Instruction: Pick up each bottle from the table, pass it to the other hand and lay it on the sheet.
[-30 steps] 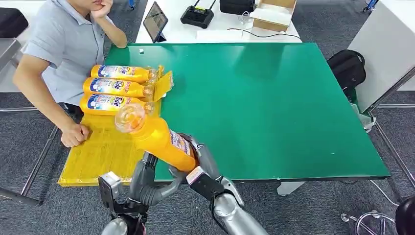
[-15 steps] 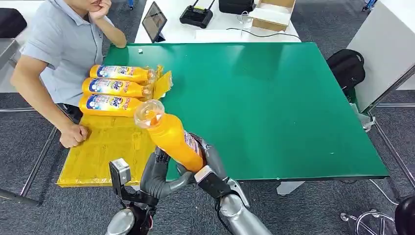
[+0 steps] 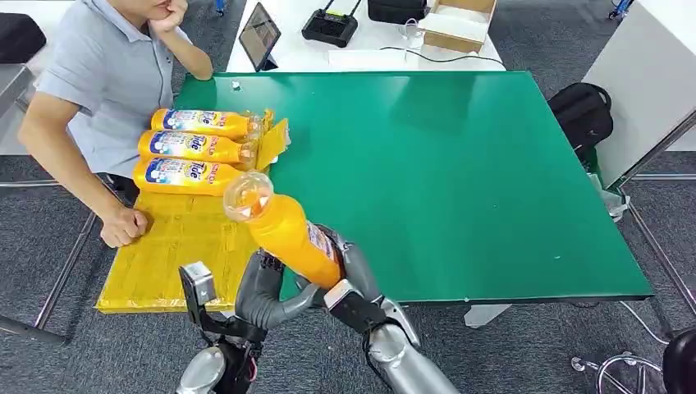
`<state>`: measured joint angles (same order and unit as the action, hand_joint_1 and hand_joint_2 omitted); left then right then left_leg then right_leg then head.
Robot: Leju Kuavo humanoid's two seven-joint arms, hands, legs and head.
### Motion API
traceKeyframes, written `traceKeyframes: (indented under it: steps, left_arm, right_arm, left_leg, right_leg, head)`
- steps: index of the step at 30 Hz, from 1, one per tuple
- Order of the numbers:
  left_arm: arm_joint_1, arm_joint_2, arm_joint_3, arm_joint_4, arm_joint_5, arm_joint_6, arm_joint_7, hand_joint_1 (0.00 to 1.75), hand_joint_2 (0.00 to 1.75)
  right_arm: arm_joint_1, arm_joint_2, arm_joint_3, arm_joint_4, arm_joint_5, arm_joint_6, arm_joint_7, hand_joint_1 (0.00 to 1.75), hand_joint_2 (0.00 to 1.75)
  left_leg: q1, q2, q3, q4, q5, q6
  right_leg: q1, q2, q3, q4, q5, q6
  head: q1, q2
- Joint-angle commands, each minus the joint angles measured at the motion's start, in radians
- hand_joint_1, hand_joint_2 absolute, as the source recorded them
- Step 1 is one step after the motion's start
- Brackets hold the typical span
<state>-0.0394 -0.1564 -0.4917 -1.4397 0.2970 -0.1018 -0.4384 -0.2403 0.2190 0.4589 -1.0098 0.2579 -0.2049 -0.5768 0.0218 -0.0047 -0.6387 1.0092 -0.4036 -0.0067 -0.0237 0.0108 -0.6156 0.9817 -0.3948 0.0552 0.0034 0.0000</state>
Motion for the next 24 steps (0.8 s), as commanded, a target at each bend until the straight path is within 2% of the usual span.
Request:
traceKeyframes:
  steps: [1, 4, 5, 6, 7, 10, 24]
  left_arm:
    - [-0.053, -0.008, 0.019, 0.085, 0.03, 0.021, 0.025, 0.0, 1.75]
    - [-0.06, -0.009, 0.025, 0.096, 0.045, 0.029, 0.032, 0.0, 1.75]
    - [-0.062, -0.011, 0.031, 0.101, 0.052, 0.033, 0.029, 0.45, 1.75]
    - [-0.063, -0.015, 0.039, 0.107, 0.051, 0.058, 0.022, 1.47, 1.75]
    - [-0.064, -0.017, 0.045, 0.111, 0.054, 0.068, 0.02, 1.75, 1.75]
    - [-0.067, -0.015, 0.05, 0.113, 0.063, 0.072, 0.02, 1.75, 1.75]
    - [-0.066, -0.014, 0.046, 0.112, 0.063, 0.072, 0.02, 1.75, 1.75]
  right_arm:
    - [-0.024, -0.011, 0.069, 0.085, 0.013, 0.018, 0.006, 1.75, 1.75]
    - [-0.019, -0.013, 0.099, 0.088, 0.027, 0.033, 0.007, 1.75, 1.75]
    - [-0.018, -0.015, 0.114, 0.09, 0.032, 0.042, 0.007, 1.75, 1.75]
    - [-0.017, -0.015, 0.134, 0.094, 0.034, 0.054, 0.006, 1.75, 1.75]
    - [-0.016, -0.015, 0.151, 0.1, 0.039, 0.063, 0.006, 1.75, 1.75]
    - [-0.018, -0.013, 0.191, 0.118, 0.052, 0.073, -0.003, 1.75, 1.75]
    - [-0.022, -0.012, 0.197, 0.118, 0.05, 0.072, -0.009, 1.75, 1.75]
  left_leg:
    - [0.0, 0.0, 0.005, -0.001, -0.002, 0.001]
    - [0.0, 0.0, 0.005, -0.001, -0.001, 0.001]
    - [0.0, 0.0, 0.004, -0.001, -0.001, 0.001]
    - [0.0, -0.001, 0.005, -0.001, -0.002, 0.001]
    - [0.0, 0.0, 0.004, -0.001, -0.001, 0.001]
    - [0.001, -0.001, 0.004, -0.001, -0.001, 0.001]
    - [0.001, -0.001, 0.005, -0.001, -0.002, 0.001]
  right_leg:
    - [0.001, -0.001, 0.006, -0.001, -0.002, -0.002]
    - [0.001, -0.002, 0.005, -0.001, -0.001, -0.002]
    - [0.001, -0.001, 0.004, -0.001, -0.001, -0.002]
    - [0.001, -0.002, 0.005, -0.001, -0.002, -0.002]
    - [0.001, -0.001, 0.005, -0.001, -0.001, -0.002]
    - [0.001, -0.002, 0.005, -0.001, -0.001, -0.002]
    - [0.002, -0.003, 0.006, -0.001, -0.002, -0.003]
  head:
    - [0.0, 0.0]
    - [0.0, 0.0]
    - [0.0, 0.0]
    - [0.0, 0.0]
    - [0.0, 0.0]
    - [0.0, 0.0]
    - [0.0, 0.0]
